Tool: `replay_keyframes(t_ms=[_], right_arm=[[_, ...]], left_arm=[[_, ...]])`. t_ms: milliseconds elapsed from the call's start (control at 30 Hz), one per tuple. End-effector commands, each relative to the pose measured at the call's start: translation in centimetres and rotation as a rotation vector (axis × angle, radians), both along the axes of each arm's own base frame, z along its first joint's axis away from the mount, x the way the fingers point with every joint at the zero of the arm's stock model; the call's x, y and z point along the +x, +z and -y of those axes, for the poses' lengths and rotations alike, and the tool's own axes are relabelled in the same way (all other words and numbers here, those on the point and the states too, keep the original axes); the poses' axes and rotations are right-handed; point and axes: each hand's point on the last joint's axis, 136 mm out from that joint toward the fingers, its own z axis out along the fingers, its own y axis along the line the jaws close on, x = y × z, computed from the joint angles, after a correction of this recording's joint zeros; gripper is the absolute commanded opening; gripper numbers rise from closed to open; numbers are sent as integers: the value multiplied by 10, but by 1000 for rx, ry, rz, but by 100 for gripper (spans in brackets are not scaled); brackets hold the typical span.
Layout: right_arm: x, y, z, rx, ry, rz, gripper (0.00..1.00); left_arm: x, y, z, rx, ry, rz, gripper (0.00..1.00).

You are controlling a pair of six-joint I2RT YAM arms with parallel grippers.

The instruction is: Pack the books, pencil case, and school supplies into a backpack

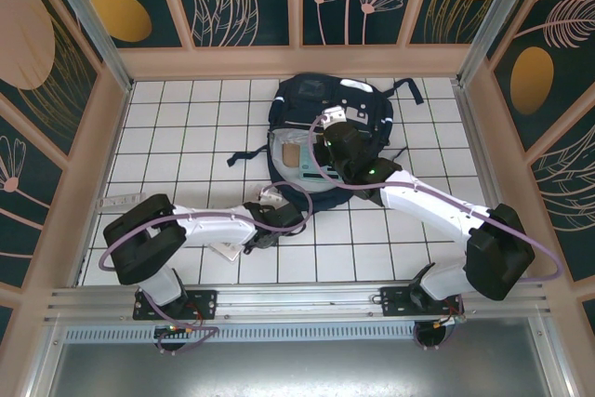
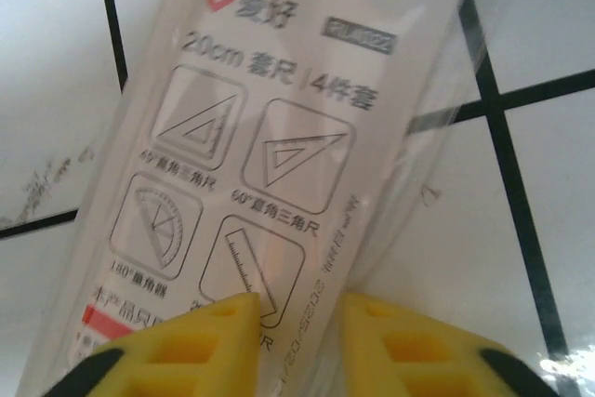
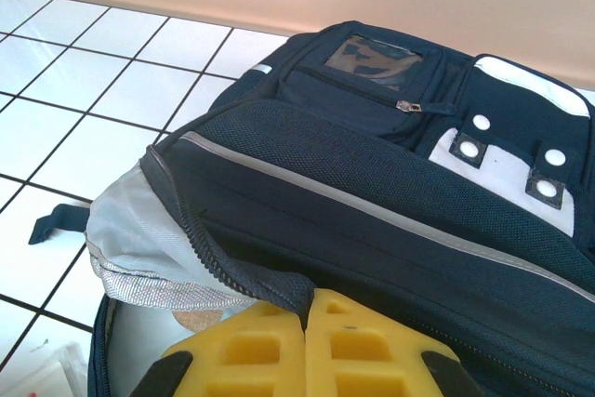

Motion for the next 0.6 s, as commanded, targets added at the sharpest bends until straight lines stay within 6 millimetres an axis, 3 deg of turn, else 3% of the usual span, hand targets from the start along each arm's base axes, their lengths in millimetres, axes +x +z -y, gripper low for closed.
replay_keyframes(t_ms=[0, 133, 233, 400, 567], right_arm=[[4, 25, 7, 73, -37, 57, 3], [4, 25, 6, 77, -34, 55, 4], [4, 25, 6, 78, -33, 55, 4], [5, 24, 6, 78, -34, 51, 5], [5, 24, 7, 79, -41, 53, 5]], left_arm=[[-5, -10, -40, 170, 37, -19, 20], [-2, 2, -37, 150, 37, 4, 5], [1, 10, -33, 128, 37, 17, 0], [7, 33, -19, 35, 40, 51, 0], [15, 71, 14, -173, 13, 101, 0]])
